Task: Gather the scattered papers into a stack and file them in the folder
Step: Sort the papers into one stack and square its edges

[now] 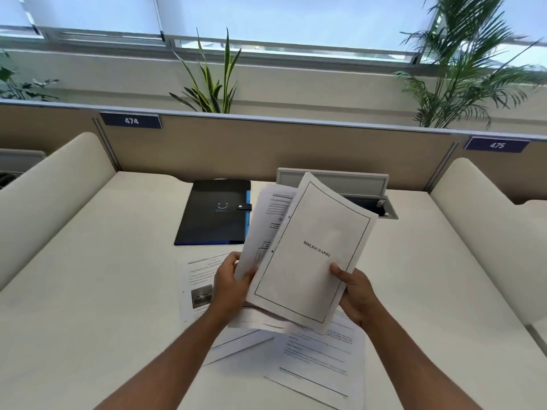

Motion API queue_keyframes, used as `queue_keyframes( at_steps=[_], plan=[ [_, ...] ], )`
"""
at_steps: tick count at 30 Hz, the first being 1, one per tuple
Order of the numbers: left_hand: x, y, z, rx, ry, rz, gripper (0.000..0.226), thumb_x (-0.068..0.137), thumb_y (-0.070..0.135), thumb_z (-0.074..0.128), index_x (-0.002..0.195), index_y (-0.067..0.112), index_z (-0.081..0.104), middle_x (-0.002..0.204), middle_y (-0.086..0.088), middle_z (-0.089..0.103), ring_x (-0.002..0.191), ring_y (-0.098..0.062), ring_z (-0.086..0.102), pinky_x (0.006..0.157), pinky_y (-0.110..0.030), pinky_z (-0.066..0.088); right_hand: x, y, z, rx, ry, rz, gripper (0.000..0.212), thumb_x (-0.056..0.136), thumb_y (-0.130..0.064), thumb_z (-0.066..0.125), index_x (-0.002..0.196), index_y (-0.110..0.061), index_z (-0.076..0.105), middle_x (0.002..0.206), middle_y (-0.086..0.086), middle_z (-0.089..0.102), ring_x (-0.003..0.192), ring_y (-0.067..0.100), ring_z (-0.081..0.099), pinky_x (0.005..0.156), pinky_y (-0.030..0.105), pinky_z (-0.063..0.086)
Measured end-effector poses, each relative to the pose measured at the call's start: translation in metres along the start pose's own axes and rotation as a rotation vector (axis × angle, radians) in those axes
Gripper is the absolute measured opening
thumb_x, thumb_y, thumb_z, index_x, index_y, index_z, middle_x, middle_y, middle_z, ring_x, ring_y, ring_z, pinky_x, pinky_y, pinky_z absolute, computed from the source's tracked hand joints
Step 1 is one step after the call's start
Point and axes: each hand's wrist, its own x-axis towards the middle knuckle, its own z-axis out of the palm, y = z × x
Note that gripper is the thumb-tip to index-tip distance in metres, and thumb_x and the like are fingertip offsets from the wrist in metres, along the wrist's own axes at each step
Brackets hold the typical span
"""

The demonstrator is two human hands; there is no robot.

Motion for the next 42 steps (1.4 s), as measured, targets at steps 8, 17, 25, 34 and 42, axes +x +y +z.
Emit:
queue_keyframes(
  at_steps=[8, 17, 25, 34, 42],
  plan=[
    [0.001, 0.024, 0.002, -0.029, -0.084, 0.118, 0.040, 0.087, 0.061, 0.048, 0.120, 0.037, 0.046, 0.107, 0.030, 0.057, 0.098, 0.000, 0.061, 0.066, -0.006, 0.052, -0.015, -0.004, 0.014, -0.074, 0.067, -0.265, 0.054, 0.085, -0.006, 0.076, 0.136, -0.010, 0.058, 0.124, 0.010, 0.074, 0.113, 0.032, 0.071, 0.086, 0.039, 0.063],
    [0.007, 0.062, -0.005, -0.263, -0.160, 0.175, 0.051, 0.065, 0.054, 0.080, 0.108, 0.038, 0.058, 0.099, 0.016, 0.072, 0.096, -0.007, 0.069, 0.066, -0.018, 0.056, -0.039, -0.019, 0.047, -0.053, -0.006, -0.444, 0.038, 0.076, -0.009, 0.085, 0.112, -0.016, 0.073, 0.113, 0.013, 0.077, 0.099, 0.030, 0.075, 0.082, 0.039, 0.063],
    [0.000, 0.037, -0.013, -0.208, -0.115, 0.135, 0.053, 0.056, 0.056, 0.083, 0.102, 0.050, 0.058, 0.099, 0.013, 0.067, 0.093, -0.013, 0.065, 0.059, -0.015, 0.055, -0.054, 0.007, 0.051, -0.363, -0.046, -0.435, 0.036, 0.074, -0.026, 0.086, 0.109, -0.025, 0.074, 0.103, 0.006, 0.077, 0.094, 0.022, 0.072, 0.071, 0.029, 0.060],
    [-0.003, 0.034, -0.012, -0.274, -0.022, 0.148, 0.043, 0.063, 0.052, 0.082, 0.099, 0.062, 0.061, 0.095, 0.019, 0.072, 0.092, -0.006, 0.070, 0.063, -0.024, 0.060, -0.047, 0.004, 0.062, -0.383, 0.035, -0.517, 0.040, 0.079, -0.017, 0.087, 0.115, -0.023, 0.070, 0.101, -0.008, 0.077, 0.094, 0.015, 0.073, 0.066, 0.026, 0.062],
    [-0.014, 0.011, 0.000, -0.254, -0.019, 0.054, 0.050, 0.054, 0.055, 0.084, 0.099, 0.051, 0.062, 0.090, 0.016, 0.071, 0.086, -0.013, 0.070, 0.056, -0.016, 0.055, -0.042, 0.024, 0.056, -0.453, 0.011, -0.401, 0.035, 0.075, -0.016, 0.091, 0.096, -0.041, 0.078, 0.097, -0.004, 0.079, 0.092, 0.021, 0.076, 0.070, 0.032, 0.064]
  ],
)
